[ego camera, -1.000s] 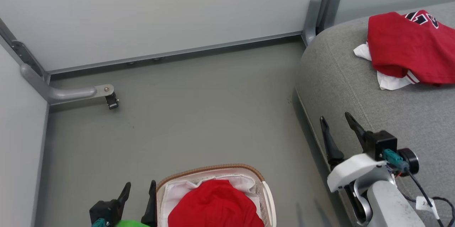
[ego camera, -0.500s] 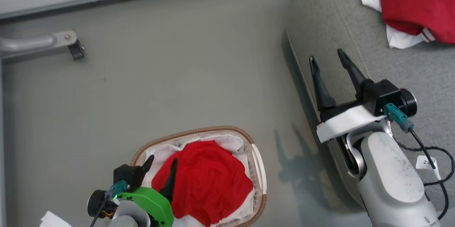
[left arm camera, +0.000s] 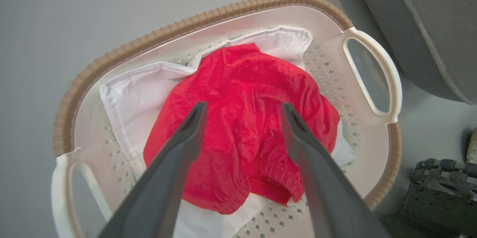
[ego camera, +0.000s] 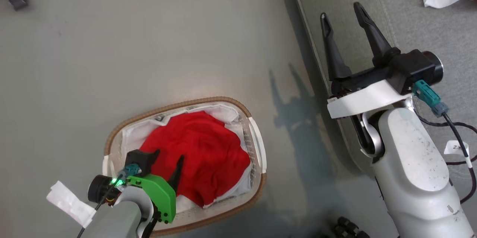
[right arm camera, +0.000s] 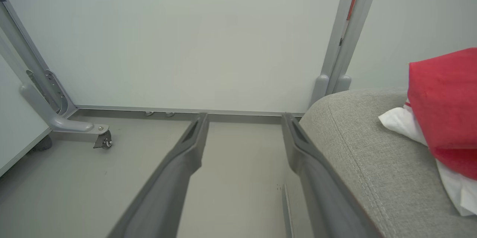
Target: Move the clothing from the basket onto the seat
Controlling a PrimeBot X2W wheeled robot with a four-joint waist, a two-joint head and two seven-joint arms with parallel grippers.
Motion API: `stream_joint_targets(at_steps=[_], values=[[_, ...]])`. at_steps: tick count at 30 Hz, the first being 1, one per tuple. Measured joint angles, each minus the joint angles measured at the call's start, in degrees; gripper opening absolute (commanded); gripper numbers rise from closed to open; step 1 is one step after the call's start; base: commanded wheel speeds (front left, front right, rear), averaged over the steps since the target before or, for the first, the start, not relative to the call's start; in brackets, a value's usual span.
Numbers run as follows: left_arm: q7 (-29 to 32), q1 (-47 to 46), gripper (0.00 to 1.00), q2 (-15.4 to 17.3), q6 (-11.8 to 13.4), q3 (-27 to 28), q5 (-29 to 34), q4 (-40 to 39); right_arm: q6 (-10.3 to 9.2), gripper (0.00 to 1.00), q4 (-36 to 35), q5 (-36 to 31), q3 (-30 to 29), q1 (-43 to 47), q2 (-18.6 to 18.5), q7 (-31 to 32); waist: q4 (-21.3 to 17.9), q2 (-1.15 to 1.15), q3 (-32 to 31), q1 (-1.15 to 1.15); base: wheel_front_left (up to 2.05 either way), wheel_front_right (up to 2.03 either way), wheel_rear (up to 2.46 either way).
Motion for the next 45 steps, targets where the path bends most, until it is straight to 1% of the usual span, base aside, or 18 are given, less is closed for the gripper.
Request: stream_joint_targets(at_steps=[5, 9, 14, 22, 29, 36, 37, 38, 39, 42, 45], values=[[0.41, -3.84, 1.0, 0.0, 0.0, -4.86, -1.11, 5.13, 0.0, 1.0, -1.98, 0.62, 0.37, -1.71, -0.01, 0.0, -1.47, 0.0, 4.76, 0.0, 0.0, 0.0, 0.0], [0.4, -7.64, 1.0, 0.04, 0.0, -7.61, -0.11, 9.04, 0.0, 1.0, -2.94, 1.7, 0.04, -2.72, 0.01, 0.0, -2.48, 0.0, 8.46, 0.0, 0.0, 0.0, 0.0], [1.05, -10.57, 1.0, -0.14, 0.0, -9.29, -0.09, 13.65, 0.0, 1.0, -4.3, 2.16, 0.14, -3.63, 0.02, 0.0, -3.73, 0.0, 12.57, 0.01, 0.0, 0.0, 0.0], [3.05, -14.15, 1.0, -0.7, 0.03, -11.26, 0.01, 17.69, 0.0, 1.0, -5.23, 2.75, -0.62, -3.81, 0.01, 0.0, -5.68, 0.0, 17.86, 0.01, 0.0, 0.0, 0.0], [3.76, -16.14, 1.0, -1.26, 3.34, -13.45, 1.94, 19.37, 0.0, 1.0, -5.95, 3.08, -1.16, -3.73, 0.01, 0.0, -6.51, 0.0, 20.84, 0.0, 0.0, 0.0, 0.0], [4.72, -16.95, 1.0, -1.14, 4.48, -15.26, 3.57, 19.89, 0.0, 1.0, -6.47, 2.96, -1.86, -3.73, 0.02, 0.0, -5.8, 0.0, 21.93, 0.0, 0.0, 0.0, 0.0], [4.7, -17.09, 0.91, -1.12, 4.48, -15.38, 3.63, 19.91, 0.0, 1.0, -6.54, 2.92, -1.91, -3.74, 0.02, 0.0, -5.67, 0.0, 22.03, 0.0, 0.0, 0.0, 0.0], [4.48, -17.27, 0.18, -1.13, 4.48, -15.62, 3.87, 19.95, 0.0, 1.0, -6.55, 2.81, -1.96, -3.75, 0.02, 0.0, -5.53, 0.0, 22.15, 0.0, 0.0, 0.0, 0.0], [4.47, -17.39, 0.0, -1.12, 4.48, -15.68, 3.86, 20.0, 0.0, 1.0, -6.55, 2.77, -2.01, -3.75, 0.02, 0.0, -5.39, 0.0, 22.27, 0.0, 0.0, 0.0, 0.0], [4.39, -17.58, 0.0, -1.11, 4.46, -15.57, 3.69, 20.19, 0.0, 1.0, -6.52, 2.81, -2.07, -3.8, 0.03, 0.0, -5.2, 0.0, 22.35, 0.0, 0.0, 0.0, 0.0], [4.38, -17.57, 0.0, -1.18, 3.55, -14.5, 1.85, 20.29, 0.0, 1.0, -6.12, 4.19, -2.19, -3.85, 0.03, 0.0, -5.28, 0.0, 22.08, 0.0, 0.0, 0.0, 0.0]])
